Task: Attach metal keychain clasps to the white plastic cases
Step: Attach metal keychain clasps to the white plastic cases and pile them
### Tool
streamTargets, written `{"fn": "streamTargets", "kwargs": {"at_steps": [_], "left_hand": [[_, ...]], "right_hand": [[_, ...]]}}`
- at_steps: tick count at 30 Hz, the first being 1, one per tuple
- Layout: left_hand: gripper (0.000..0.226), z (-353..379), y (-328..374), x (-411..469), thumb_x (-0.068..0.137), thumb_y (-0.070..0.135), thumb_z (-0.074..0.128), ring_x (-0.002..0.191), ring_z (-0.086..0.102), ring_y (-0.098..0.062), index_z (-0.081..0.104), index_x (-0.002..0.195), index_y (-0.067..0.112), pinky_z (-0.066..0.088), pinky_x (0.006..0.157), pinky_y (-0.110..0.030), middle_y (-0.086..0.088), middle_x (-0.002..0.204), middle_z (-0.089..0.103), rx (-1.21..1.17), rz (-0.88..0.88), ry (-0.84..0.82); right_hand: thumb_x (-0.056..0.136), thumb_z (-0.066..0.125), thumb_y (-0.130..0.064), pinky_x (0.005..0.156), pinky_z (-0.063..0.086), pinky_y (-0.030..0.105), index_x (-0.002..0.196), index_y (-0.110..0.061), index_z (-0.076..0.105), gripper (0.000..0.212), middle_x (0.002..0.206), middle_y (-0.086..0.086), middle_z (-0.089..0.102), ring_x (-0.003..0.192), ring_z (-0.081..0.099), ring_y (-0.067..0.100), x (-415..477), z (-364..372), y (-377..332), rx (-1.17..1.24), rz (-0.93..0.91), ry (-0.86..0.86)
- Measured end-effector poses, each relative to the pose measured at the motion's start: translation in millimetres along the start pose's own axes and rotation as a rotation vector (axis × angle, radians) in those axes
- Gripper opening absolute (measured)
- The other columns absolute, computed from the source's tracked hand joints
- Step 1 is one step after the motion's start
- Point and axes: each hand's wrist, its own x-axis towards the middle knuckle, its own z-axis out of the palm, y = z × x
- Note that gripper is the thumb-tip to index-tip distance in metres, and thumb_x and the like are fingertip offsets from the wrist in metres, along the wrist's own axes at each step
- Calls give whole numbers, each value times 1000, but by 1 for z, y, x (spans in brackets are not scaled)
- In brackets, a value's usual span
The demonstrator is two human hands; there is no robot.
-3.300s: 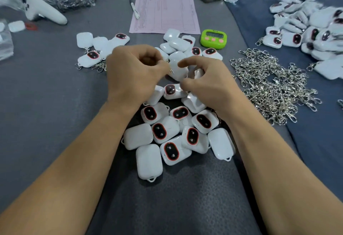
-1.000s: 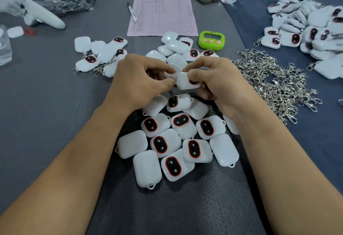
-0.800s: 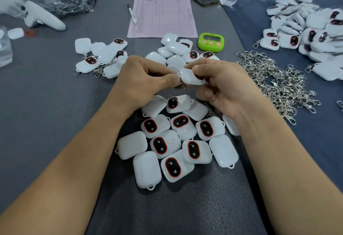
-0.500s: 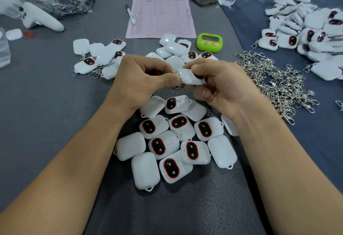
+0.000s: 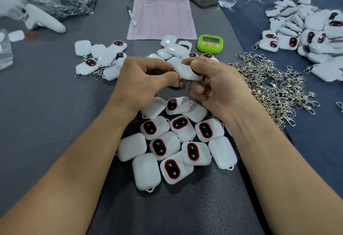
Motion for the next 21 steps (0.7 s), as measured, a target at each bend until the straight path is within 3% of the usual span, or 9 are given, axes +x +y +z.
{"fn": "streamTargets", "kwargs": {"at_steps": [3,5,8,11,14,16,18,21], "left_hand": [[7,0,1,1,80,11,79,76,72,-17,81,77,17,59,77,-29,-8,80,78,-166,-131,-78],[9,1,0,2,83,12,78,74,72,-13,82,78,18,58,74,-25,-5,78,78,-200,-163,-56],[5,0,-5,2,82,17,82,74,71,-7,82,83,22,54,72,-22,5,74,77,177,27,30],[12,3,-8,-1,85,24,76,72,52,-17,82,82,14,45,70,-36,0,69,69,698,352,18],[18,7,-8,-2,84,27,70,74,46,-18,79,79,12,42,67,-36,-4,68,67,850,452,65],[10,7,-7,-2,82,26,73,71,56,-16,80,80,19,47,69,-36,4,69,71,657,334,114],[7,6,-7,0,82,23,76,74,69,-14,82,85,26,56,74,-34,10,74,75,311,110,75],[13,7,-6,2,85,16,75,85,75,-19,83,91,25,60,84,-36,5,84,79,38,-62,-17]], "right_hand": [[102,48,-4,44,21,19,91,-9,67,22,57,0,56,38,37,11,-1,0,-1,-34,-31,7],[102,50,-4,42,25,18,90,-10,67,22,58,-1,57,39,37,11,-1,1,-1,-43,-64,15],[99,56,-5,41,27,18,89,-13,70,19,61,-1,58,40,39,11,-1,4,2,-185,-147,109],[96,61,-5,40,27,18,91,-10,70,12,61,0,56,39,40,11,0,8,6,-235,-188,168],[97,61,-8,41,25,18,93,-10,72,12,62,-1,57,40,41,11,0,8,6,-199,-182,164],[98,58,-8,44,24,21,91,-11,72,16,65,0,60,41,42,11,0,7,4,-137,-136,148],[100,55,-7,44,25,22,91,-11,72,19,66,2,61,42,42,11,-1,7,3,-66,-88,135],[101,53,-7,44,26,22,92,-11,71,21,66,3,59,42,41,11,-1,8,3,-51,-75,125]]}}
